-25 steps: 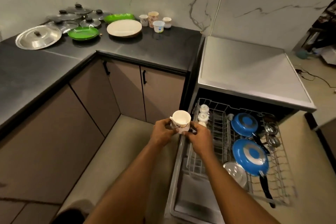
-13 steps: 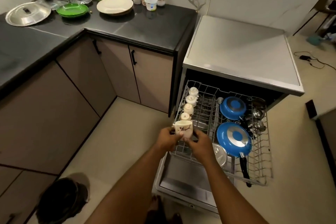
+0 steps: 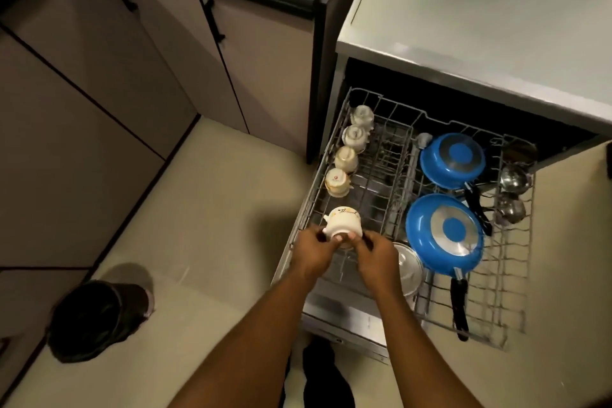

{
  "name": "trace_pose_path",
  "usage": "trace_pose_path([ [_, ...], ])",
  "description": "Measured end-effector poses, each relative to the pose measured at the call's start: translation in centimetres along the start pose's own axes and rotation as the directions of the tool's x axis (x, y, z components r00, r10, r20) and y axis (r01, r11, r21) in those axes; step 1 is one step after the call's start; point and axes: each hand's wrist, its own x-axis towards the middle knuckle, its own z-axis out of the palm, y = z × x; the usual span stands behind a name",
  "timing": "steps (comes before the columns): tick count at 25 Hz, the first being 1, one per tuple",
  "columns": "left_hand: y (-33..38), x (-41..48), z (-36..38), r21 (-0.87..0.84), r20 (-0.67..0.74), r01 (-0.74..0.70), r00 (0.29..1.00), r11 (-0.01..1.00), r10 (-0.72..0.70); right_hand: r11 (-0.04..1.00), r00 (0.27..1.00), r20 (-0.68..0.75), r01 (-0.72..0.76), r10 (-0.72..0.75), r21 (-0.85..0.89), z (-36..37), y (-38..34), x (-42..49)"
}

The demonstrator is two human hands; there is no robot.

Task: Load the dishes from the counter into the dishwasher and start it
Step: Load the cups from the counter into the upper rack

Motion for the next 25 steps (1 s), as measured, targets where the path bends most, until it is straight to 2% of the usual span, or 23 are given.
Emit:
trace_pose_path([
  [3,-0.9,3.7,2.8,-0.137,-0.129,0.086,0.986,0.987,-0.103,1.0,0.998,0.058,-0.012,0.013,-0.026,1.4,2.0,4.4],
  [8,-1.4,7.4,5.1,-0.326,-0.165,0.201,0.95,0.924,-0.264,0.988,0.988,0.14,-0.051,0.072,-0.144,3.0,3.8,8.8],
  [15,-1.0,10.8,6.0,-0.418,-0.173,0.241,0.926,0.876,-0.337,0.953,0.978,0.161,-0.085,0.137,-0.292,4.3,2.6,12.4],
  [18,-1.2,11.6,5.9,-0.434,-0.172,0.268,0.913,0.86,-0.371,0.948,0.97,0.184,-0.101,0.162,-0.302,4.9,2.2,13.6],
  [25,-0.1,12.2,6.5,-0.574,-0.201,0.237,0.888,0.784,-0.415,0.912,0.967,0.152,-0.133,0.205,-0.387,6.1,0.8,14.9],
])
